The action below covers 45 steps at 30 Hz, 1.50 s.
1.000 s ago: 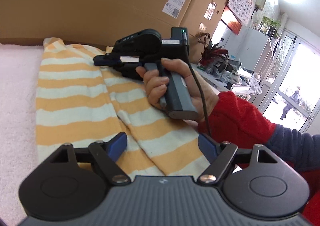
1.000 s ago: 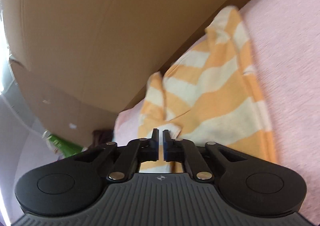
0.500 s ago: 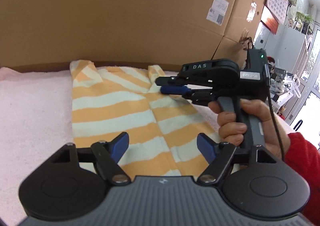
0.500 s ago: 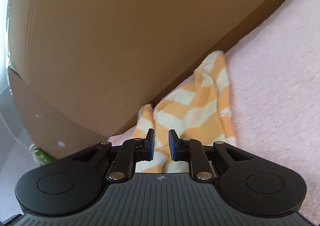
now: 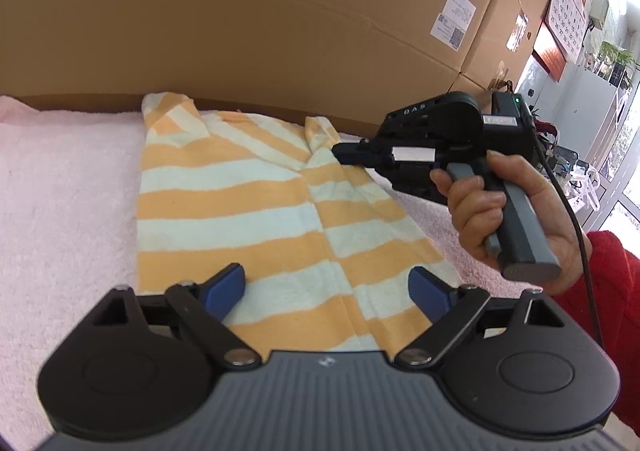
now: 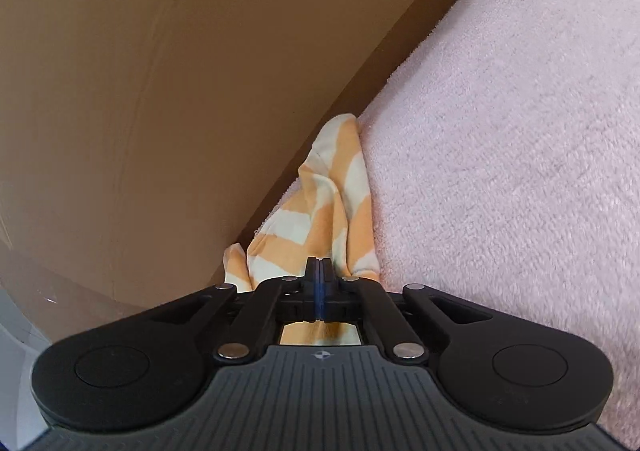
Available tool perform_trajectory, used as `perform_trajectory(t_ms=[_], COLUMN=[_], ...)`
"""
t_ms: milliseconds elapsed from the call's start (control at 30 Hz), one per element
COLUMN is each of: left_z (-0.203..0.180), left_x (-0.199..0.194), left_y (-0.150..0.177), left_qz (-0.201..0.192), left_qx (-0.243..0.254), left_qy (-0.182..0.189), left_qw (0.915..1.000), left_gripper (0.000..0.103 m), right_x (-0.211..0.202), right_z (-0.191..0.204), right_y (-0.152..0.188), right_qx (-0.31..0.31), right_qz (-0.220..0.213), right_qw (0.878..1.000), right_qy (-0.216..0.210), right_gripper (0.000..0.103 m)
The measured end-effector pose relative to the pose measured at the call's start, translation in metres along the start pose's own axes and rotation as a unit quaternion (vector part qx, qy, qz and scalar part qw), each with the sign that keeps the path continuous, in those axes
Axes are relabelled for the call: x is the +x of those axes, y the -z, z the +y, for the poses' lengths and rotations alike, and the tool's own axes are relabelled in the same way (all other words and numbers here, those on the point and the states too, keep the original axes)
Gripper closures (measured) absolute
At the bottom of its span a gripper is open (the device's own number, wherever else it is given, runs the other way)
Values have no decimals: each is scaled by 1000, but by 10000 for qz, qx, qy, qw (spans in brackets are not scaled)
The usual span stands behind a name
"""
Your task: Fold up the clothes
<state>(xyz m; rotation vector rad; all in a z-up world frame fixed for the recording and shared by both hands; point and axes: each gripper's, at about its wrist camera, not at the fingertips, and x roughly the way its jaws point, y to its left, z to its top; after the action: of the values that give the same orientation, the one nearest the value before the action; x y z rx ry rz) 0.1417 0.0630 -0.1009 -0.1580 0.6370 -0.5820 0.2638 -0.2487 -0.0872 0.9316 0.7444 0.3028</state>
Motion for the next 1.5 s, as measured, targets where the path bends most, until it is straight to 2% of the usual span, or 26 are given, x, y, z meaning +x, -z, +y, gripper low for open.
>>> perform_trajectory(t_ms=[33, 133, 200, 300, 333, 400, 433, 467, 533, 600, 633, 667, 700, 733, 767, 800, 867, 900, 933, 1033, 1167, 1233, 1300, 1367, 1433, 1500], left_z=[0, -1, 0, 1, 1, 0, -1, -2, -5, -7, -8, -8, -9, -9, -10, -13, -23, -28, -32, -40, -32, -29, -31, -35, -41, -47], left_x=[0, 1, 1, 0, 0, 0, 1, 1, 2, 2, 2, 1, -2, -4, -7, -12, -24, -32, -39, -55, -59, -63, -65, -66, -69, -73], left_y=[0, 0, -1, -1, -1, -1, -1, -1, -1, -2, -2, -2, -2, -3, -4, -4, 0, 4, 10, 30, 48, 51, 55, 59, 64, 71], left_qz=[5, 30, 32, 22, 20, 24, 30, 41, 67, 56, 44, 27, 3, -21, -33, -35, -56, -46, -35, 18, 24, -27, -69, -128, -256, -414], left_qx=[9, 16, -5, -32, -28, 1, 25, 63, 161, 209, 220, 217, 191, 166, 147, 141, 173, 209, 239, 233, 56, 5, 192, 366, 487, 563], left_qy=[1, 67, 121, 144, 138, 108, 85, 51, -30, -127, -177, -232, -293, -354, -412, -484, -710, -774, -782, -687, -612, -443, -310, -180, -207, -353], left_qw=[10000, 10000, 9999, 9999, 9999, 9999, 10000, 10000, 9998, 9997, 9996, 9995, 9994, 9992, 9990, 9987, 9973, 9968, 9966, 9974, 9981, 9990, 9993, 9991, 9983, 9969], left_gripper=[12, 9, 7, 7, 7, 9, 9, 10, 10, 14, 17, 22, 29, 33, 45, 60, 77, 85, 87, 86, 87, 80, 62, 48, 45, 45], right_x=[2, 13, 14, 3, -2, -11, -12, -12, -12, -21, -27, -35, -42, -47, -47, -45, -46, -48, -49, -61, -93, -119, -153, -184, -215, -215], right_z=[1, 0, -4, -1, 0, 0, 0, 0, -2, -8, -10, -11, -11, -11, -12, -12, -13, -14, -14, -15, 3, 15, 25, 32, 31, 26], right_y=[-7, -25, -27, -28, -26, -22, -19, -16, -13, -17, -19, -20, -21, -20, -19, -17, -14, -12, -11, -10, -2, 6, 25, 53, 89, 117], right_qx=[-51, -285, -801, -1410, -1446, -1480, -1534, -1651, -1756, -1531, -1456, -1400, -1378, -1355, -1301, -1238, -1283, -1323, -1363, -1394, -1924, -1990, -2144, -2502, -2859, -3187], right_qz=[33, 111, -280, -732, -720, -579, -479, -431, -411, -473, -510, -551, -518, -327, -48, 244, 409, 448, 487, 393, 22, 82, 241, 410, 412, 313], right_qw=[10000, 9994, 9963, 9863, 9865, 9872, 9867, 9853, 9832, 9867, 9878, 9886, 9890, 9891, 9892, 9895, 9891, 9888, 9884, 9887, 9798, 9774, 9724, 9626, 9540, 9461], right_qy=[-39, -184, 115, 452, 283, -164, -226, -63, 268, 272, 195, 77, -163, -474, -670, -710, -591, -522, -452, -391, -546, -715, -888, -950, -802, -489], right_gripper=[95, 95, 103, 102, 90, 90, 90, 89, 99, 98, 94, 87, 86, 84, 83, 83, 83, 88, 89, 91, 83, 81, 80, 80, 80, 79])
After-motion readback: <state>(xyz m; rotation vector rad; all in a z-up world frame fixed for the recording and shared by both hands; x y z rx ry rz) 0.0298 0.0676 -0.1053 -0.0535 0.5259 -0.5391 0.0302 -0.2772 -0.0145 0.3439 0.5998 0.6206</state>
